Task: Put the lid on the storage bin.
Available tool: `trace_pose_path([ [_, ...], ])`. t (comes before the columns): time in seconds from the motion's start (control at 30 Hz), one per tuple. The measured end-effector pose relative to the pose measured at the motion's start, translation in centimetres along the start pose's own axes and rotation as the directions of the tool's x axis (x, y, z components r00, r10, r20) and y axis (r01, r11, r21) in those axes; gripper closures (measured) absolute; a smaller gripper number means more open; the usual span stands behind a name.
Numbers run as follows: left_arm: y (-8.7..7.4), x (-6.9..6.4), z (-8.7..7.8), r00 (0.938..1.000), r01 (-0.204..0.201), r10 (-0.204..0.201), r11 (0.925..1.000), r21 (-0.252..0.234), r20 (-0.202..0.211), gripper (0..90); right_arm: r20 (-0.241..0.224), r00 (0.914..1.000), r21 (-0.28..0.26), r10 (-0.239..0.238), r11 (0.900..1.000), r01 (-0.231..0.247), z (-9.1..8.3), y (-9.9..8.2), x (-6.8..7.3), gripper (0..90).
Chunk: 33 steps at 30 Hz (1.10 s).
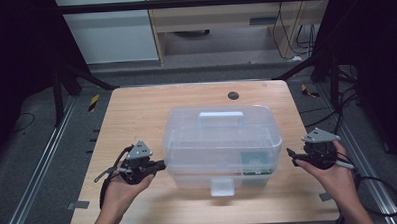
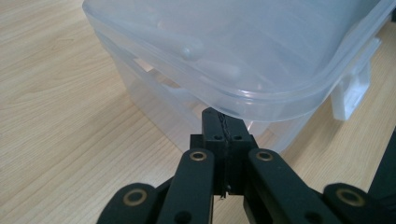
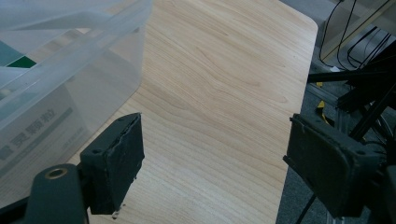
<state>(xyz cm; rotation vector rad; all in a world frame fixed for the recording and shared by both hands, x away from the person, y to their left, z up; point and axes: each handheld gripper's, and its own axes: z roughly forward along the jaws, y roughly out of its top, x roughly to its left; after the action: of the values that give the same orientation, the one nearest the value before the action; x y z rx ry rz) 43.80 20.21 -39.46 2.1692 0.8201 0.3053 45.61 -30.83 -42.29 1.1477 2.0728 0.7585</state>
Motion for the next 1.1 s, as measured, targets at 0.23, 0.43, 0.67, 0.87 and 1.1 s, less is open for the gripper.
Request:
trace_pose_path([
  [0.23, -1.2, 2.4, -1.3, 0.9956, 0.025, -0.023, 0.9994, 0.024, -0.091, 90.0, -0.003, 1.0, 0.003, 0.004, 1.0, -0.004, 0.4, -0.1, 0.2, 19.0],
  [0.43, -2.6, 5.8, -0.4, 0.9785, 0.075, -0.07, 0.9971, 0.016, -0.194, 90.0, -0.007, 0.9999, 0.012, 0.016, 0.9998, -0.015, 1.8, -0.4, 0.3, 19.4],
  [0.67, -3.8, 8.9, 1.4, 0.9535, 0.12, -0.106, 0.9924, 0.03, -0.282, 90.0, -0.013, 0.9988, 0.02, 0.048, 0.9987, -0.048, 3.9, -0.5, 0.2, 19.9],
  [0.87, -4.6, 10.9, 3.0, 0.9183, 0.138, -0.124, 0.9904, 0.011, -0.376, 51.3, -0.015, 0.9971, 0.033, 0.075, 0.9967, -0.074, 6.0, -0.6, 0.1, 20.0],
  [1.1, -5.5, 12.6, 5.0, 0.9004, 0.207, -0.18, 0.9779, 0.026, -0.396, 18.9, -0.011, 0.9896, 0.051, 0.143, 0.9885, -0.142, 8.4, -1.5, -0.9, 18.6],
])
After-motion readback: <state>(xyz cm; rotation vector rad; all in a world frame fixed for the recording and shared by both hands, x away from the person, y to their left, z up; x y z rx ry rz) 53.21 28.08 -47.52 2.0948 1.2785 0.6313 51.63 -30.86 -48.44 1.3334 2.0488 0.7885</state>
